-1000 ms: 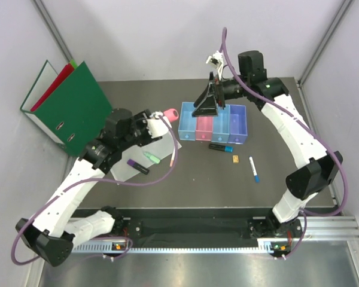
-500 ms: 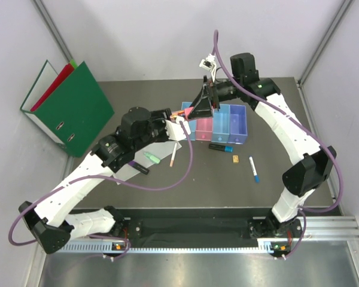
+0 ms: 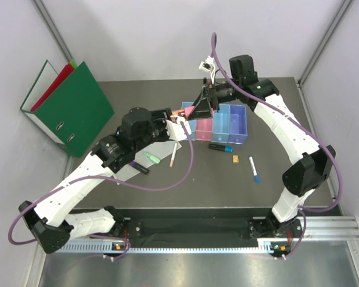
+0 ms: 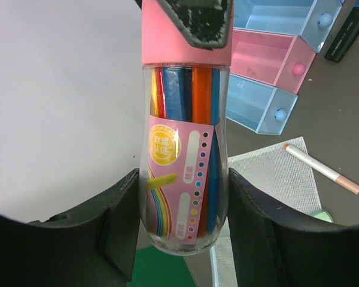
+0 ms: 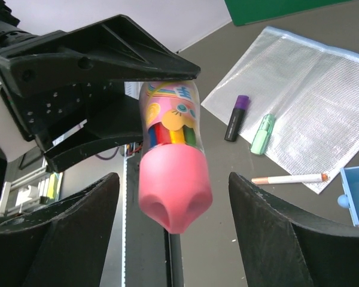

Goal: Sort the stationery into containers
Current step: Place the stationery in the storage box.

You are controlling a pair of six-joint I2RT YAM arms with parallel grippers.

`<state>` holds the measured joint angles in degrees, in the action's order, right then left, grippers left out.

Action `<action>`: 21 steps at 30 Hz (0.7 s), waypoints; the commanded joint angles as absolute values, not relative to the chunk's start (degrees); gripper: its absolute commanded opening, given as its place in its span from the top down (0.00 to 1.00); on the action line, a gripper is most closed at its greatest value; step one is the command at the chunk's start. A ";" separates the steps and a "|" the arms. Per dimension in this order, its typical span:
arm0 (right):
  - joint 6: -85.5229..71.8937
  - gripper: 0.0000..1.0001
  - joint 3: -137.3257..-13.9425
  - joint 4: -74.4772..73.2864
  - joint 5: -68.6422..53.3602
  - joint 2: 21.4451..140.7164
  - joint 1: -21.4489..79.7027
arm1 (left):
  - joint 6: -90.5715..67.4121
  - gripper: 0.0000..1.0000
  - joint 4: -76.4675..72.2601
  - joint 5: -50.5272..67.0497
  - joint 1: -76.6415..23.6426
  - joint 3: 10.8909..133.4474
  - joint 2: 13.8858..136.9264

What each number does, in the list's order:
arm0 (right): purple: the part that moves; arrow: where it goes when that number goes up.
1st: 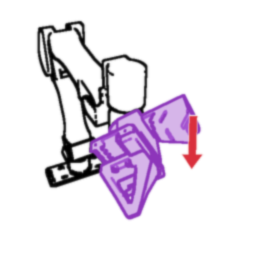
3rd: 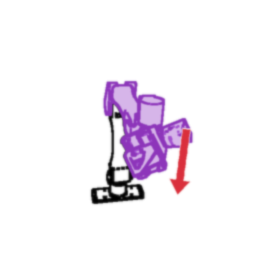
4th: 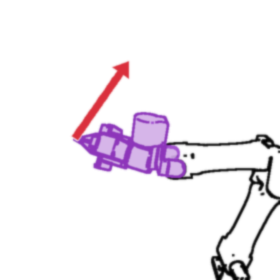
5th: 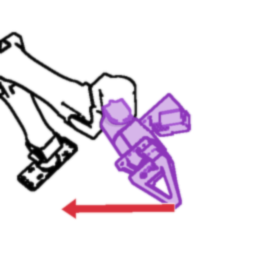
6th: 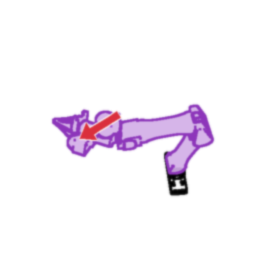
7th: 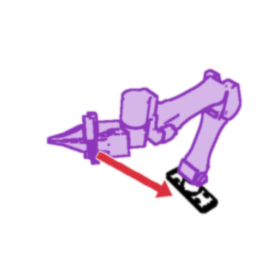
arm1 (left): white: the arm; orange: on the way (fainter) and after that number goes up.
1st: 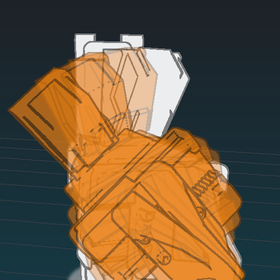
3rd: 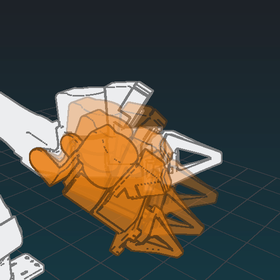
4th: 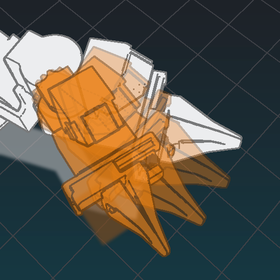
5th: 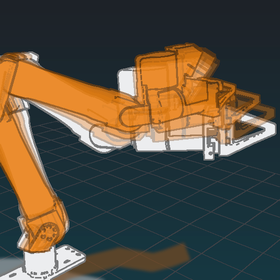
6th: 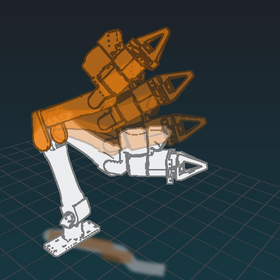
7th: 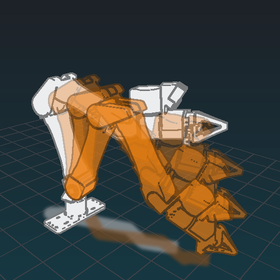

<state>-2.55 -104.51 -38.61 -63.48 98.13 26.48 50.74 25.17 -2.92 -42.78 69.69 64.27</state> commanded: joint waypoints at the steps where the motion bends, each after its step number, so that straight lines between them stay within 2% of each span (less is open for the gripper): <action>1: -1.23 0.28 -103.89 -37.35 -63.63 96.77 26.98 | 50.71 1.00 19.25 -3.52 -43.15 71.37 62.93; 9: -1.84 0.37 -103.97 -36.65 -63.81 96.77 26.90 | 50.45 1.00 18.98 -3.60 -43.33 71.37 63.19; 13: -2.37 0.38 -104.24 -36.30 -63.90 96.68 27.07 | 50.36 1.00 19.33 -3.43 -43.42 70.75 63.02; 16: -2.55 0.44 -104.24 -36.21 -63.98 96.50 27.07 | 50.10 1.00 19.60 -3.25 -43.50 69.97 62.84; 17: -2.64 0.48 -104.24 -36.21 -63.98 96.59 27.16 | 50.10 1.00 19.77 -3.16 -43.51 69.79 62.84; 20: -2.90 0.70 -104.15 -36.12 -63.81 96.42 27.33 | 49.92 1.00 19.78 -3.34 -43.68 69.00 62.67; 21: -2.90 0.83 -104.15 -35.95 -63.81 96.24 27.51 | 50.01 1.00 19.78 -3.60 -43.68 68.91 62.84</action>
<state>-2.81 -103.48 -38.46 -63.11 98.13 26.52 50.61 23.97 -3.29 -43.13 69.47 64.25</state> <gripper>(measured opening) 0.396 0.579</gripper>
